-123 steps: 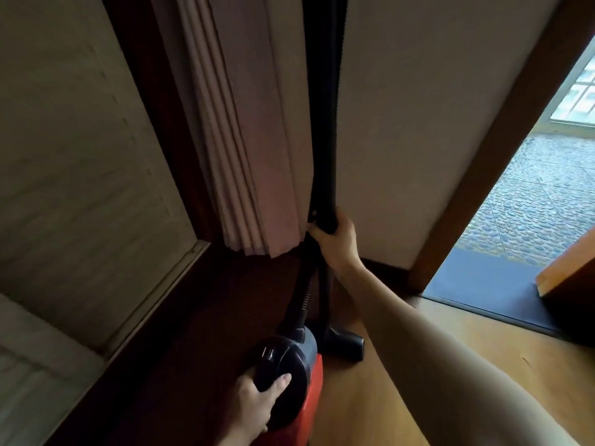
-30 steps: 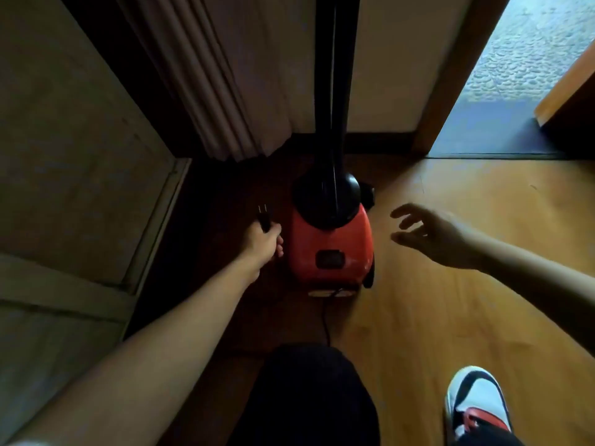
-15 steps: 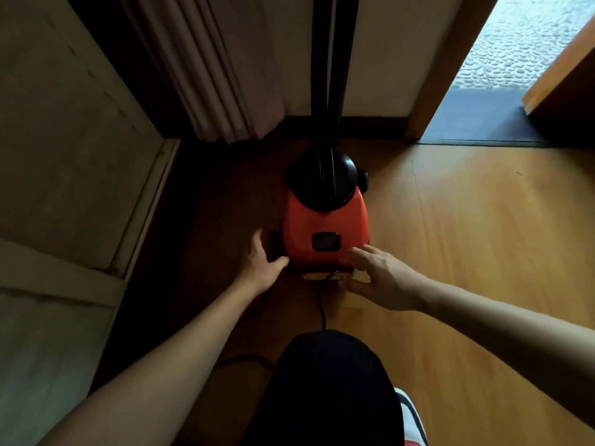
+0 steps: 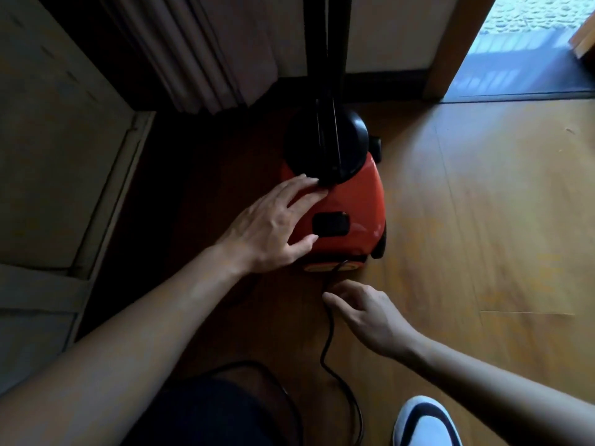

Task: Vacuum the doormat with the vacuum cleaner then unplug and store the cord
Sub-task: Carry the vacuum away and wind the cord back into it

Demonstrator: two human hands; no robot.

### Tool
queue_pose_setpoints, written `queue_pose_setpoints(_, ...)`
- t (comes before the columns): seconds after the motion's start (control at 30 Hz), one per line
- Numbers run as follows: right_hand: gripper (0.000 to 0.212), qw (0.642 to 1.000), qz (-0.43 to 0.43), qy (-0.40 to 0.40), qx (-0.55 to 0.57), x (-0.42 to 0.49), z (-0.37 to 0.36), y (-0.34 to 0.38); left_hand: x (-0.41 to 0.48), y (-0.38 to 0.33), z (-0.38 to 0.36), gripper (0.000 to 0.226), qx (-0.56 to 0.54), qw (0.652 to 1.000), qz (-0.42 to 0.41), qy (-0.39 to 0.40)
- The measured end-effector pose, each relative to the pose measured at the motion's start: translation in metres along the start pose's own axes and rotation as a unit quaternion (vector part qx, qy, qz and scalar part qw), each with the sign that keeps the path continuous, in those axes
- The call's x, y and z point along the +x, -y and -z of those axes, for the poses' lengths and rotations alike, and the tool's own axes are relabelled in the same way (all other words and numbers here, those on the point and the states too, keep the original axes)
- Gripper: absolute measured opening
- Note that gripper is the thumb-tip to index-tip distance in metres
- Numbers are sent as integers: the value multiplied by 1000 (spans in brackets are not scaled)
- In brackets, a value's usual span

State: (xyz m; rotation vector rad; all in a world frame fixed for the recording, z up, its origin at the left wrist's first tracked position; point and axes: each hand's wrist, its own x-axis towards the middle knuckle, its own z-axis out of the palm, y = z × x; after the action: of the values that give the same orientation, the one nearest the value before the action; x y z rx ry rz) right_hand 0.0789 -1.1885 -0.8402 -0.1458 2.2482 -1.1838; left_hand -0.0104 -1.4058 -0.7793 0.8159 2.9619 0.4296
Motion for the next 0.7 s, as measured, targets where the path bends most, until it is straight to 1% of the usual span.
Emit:
queue_pose_setpoints(0.07, 35, 997, -12, -5, 81, 1, -11, 0, -3, 1, -7, 77, 9, 1000, -7, 7)
queue_pose_setpoints(0.17, 20, 974, 4, -12, 225, -1, -22, 6, -4, 0, -12, 80, 17, 1000, -6, -1)
queue_pose_setpoints(0.2, 19, 967, 14, -22, 253, -1, -23, 8, -4, -1, -12, 81, 22, 1000, -5, -4)
queue_pose_setpoints(0.3, 23, 956, 39, -59, 286, 2, -27, 12, -2, -3, -8, 80, 47, 999, -8, 0)
queue_pose_setpoints(0.4, 25, 956, 45, -51, 284, 10, -34, 22, -1, -1, -6, 78, 54, 998, -16, 9)
queue_pose_setpoints(0.47, 26, 952, 24, -29, 304, 17, -46, 30, -1, 1, -4, 78, 54, 998, -17, 13)
queue_pose_setpoints(0.6, 32, 938, -71, -13, 340, 40, -71, 30, -3, 1, -7, 84, 52, 998, -18, 19)
queue_pose_setpoints(0.7, 33, 921, -135, -11, 365, 57, -68, 14, -4, 4, -12, 90, 46, 998, -25, 17)
